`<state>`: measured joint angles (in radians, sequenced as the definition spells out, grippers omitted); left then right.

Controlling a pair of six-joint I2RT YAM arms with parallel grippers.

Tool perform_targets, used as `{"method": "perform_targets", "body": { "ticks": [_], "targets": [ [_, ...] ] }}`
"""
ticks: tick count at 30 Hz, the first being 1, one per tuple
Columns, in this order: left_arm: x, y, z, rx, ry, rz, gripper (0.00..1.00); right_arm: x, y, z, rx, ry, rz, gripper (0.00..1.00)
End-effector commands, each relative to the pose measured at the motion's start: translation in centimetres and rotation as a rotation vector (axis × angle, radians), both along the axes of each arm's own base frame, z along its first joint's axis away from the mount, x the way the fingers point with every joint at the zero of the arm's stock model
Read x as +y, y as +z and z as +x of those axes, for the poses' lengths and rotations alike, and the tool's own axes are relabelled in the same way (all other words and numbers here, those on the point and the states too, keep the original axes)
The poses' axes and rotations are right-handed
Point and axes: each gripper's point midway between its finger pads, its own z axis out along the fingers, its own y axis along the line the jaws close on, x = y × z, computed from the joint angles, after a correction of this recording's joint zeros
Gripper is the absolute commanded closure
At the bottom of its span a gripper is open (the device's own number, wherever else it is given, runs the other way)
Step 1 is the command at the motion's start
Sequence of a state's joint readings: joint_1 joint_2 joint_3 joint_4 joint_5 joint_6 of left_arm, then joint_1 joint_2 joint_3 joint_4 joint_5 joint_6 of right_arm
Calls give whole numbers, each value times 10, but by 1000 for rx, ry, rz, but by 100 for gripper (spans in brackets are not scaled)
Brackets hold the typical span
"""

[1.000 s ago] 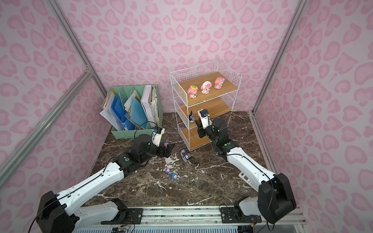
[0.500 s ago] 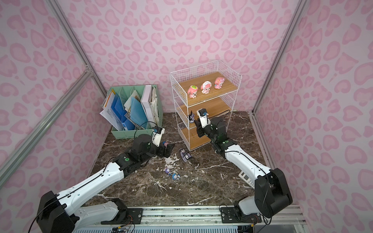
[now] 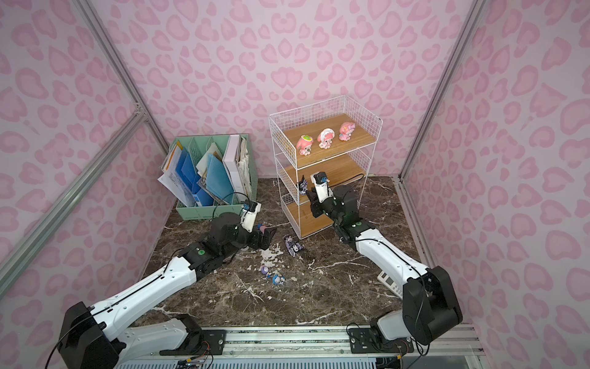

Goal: Organize plastic toys on shelves
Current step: Place the plastic toy on the shelf, then pick up the plastic toy at the center of the board.

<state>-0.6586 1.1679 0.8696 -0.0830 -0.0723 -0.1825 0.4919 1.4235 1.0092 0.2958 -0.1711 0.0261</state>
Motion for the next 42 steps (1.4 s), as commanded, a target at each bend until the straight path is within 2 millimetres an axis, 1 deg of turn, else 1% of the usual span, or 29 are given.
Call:
{"method": "perform_targets", "body": {
  "ticks": [1,8,14,16,18,19,21,26,28,30,33,35,40,42],
  "targets": [
    [-1,2,1,-3,-5,0,1,4,7,-2,-13,15,20,74],
    [-2,2,1,-4,-8,1,1,5,5,-3,-7,21,19,74],
    [-1,2,0,-3,-4,-1,1,-2,11,-6,-24,-10,10,74],
    [1,1,1,-2,7,-1,1,-6,16,-11,-30,-14,8,73],
    [4,-2,0,6,19,6,1,-11,19,-21,-19,-13,9,71],
    [5,-6,-1,18,22,16,1,-14,17,-27,-2,-19,3,70],
    [8,-16,-4,44,27,36,1,-22,4,-41,51,-32,-1,67],
    [11,-55,-14,141,25,57,1,-35,-58,-90,255,2,46,58],
    [10,-67,-17,169,20,52,1,-34,-80,-109,335,34,109,55],
    [8,-78,-20,199,12,48,1,-34,-104,-123,410,49,161,54],
    [2,-90,-20,234,-4,39,1,-31,-129,-132,488,73,238,54],
    [-3,-95,-19,248,-15,31,2,-27,-138,-133,510,89,280,56],
    [-13,-104,-16,261,-46,10,2,-12,-158,-123,569,115,339,60],
    [-14,-113,-16,280,-49,26,2,-3,-165,-117,600,124,346,61]
  ]
}}
